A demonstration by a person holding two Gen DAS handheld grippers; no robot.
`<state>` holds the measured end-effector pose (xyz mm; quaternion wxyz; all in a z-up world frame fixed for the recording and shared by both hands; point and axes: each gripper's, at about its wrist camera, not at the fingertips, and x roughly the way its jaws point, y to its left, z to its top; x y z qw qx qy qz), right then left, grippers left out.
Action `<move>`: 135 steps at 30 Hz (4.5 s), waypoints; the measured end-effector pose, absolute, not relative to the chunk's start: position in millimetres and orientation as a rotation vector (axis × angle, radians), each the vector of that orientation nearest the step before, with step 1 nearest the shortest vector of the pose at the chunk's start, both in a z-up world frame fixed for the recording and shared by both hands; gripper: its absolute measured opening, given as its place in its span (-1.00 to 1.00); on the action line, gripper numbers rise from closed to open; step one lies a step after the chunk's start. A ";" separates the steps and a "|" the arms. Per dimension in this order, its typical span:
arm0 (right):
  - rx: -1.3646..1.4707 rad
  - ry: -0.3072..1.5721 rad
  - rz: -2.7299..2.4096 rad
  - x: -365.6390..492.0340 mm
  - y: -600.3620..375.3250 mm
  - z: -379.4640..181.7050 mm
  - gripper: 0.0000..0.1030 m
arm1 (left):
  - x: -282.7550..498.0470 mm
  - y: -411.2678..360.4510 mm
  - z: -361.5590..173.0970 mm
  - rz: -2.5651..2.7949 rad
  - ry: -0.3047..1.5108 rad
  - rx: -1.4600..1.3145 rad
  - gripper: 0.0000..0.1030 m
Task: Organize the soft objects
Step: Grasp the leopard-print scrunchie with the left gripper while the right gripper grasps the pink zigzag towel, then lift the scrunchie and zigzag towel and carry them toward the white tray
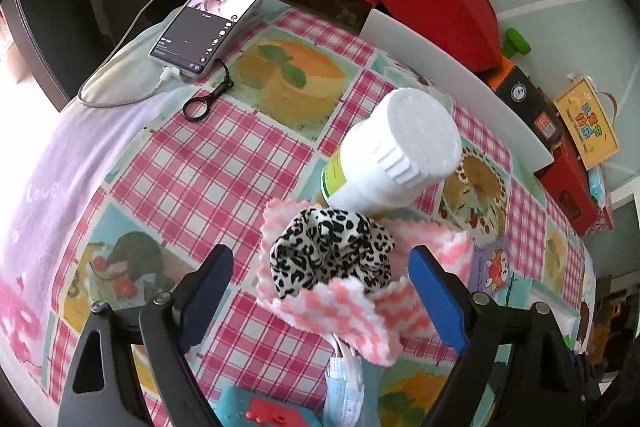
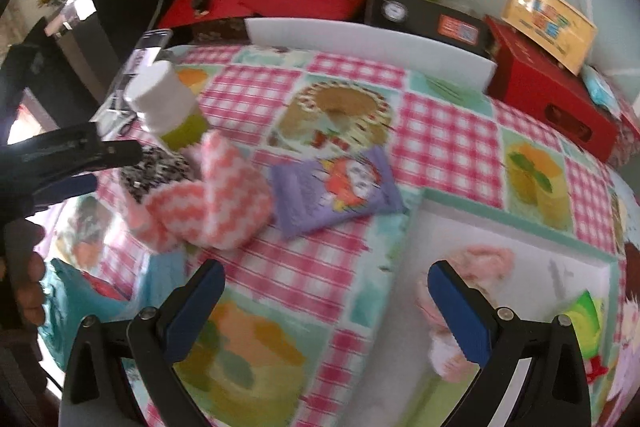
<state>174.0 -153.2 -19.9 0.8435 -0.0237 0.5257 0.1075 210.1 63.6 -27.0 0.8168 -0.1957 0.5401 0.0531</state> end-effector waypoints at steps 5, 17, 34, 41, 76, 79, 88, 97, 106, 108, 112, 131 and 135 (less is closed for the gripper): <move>-0.057 1.098 0.311 181.9 -123.8 -21.3 0.97 | 214.2 65.9 -35.5 0.118 1.175 -0.425 0.44; -0.014 1.131 0.464 191.3 -78.2 -35.1 0.90 | 211.4 81.4 -36.3 0.130 1.183 -0.474 0.43; -0.011 1.220 0.432 207.3 -78.5 -70.6 0.21 | 216.4 74.1 -50.8 0.112 1.250 -0.468 0.43; -0.005 1.221 0.455 205.1 -78.5 -70.2 -0.19 | 221.7 68.6 -56.2 0.103 1.296 -0.450 -0.05; 0.126 1.140 0.417 178.2 -121.8 -42.3 -0.72 | 178.7 68.7 -17.4 0.056 1.105 -0.499 -0.71; 0.134 1.120 0.410 173.1 -129.3 -36.2 -0.72 | 180.0 68.0 -14.4 0.054 1.093 -0.498 -0.72; 0.158 1.055 0.399 157.7 -141.6 -15.1 -0.72 | 174.7 66.3 -4.4 0.047 1.067 -0.486 -0.71; 0.181 0.986 0.379 146.2 -157.1 6.6 -0.72 | 171.8 61.3 5.3 0.027 1.045 -0.472 -0.72; 0.212 0.906 0.347 136.4 -180.5 28.7 -0.72 | 169.0 50.1 19.7 -0.001 1.015 -0.449 -0.71; 0.223 0.883 0.333 133.4 -188.1 35.8 -0.72 | 168.3 46.7 23.4 -0.012 1.006 -0.443 -0.72; 0.248 0.840 0.307 126.6 -204.5 48.8 -0.72 | 165.9 36.0 33.0 -0.047 0.983 -0.429 -0.72; 0.335 0.657 0.011 76.5 -327.6 102.2 -0.72 | 154.2 -56.1 59.3 -0.269 0.954 -0.308 -0.71; 0.354 0.642 -0.082 64.6 -359.0 105.1 -0.72 | 149.3 -89.6 59.1 -0.338 0.967 -0.254 -0.71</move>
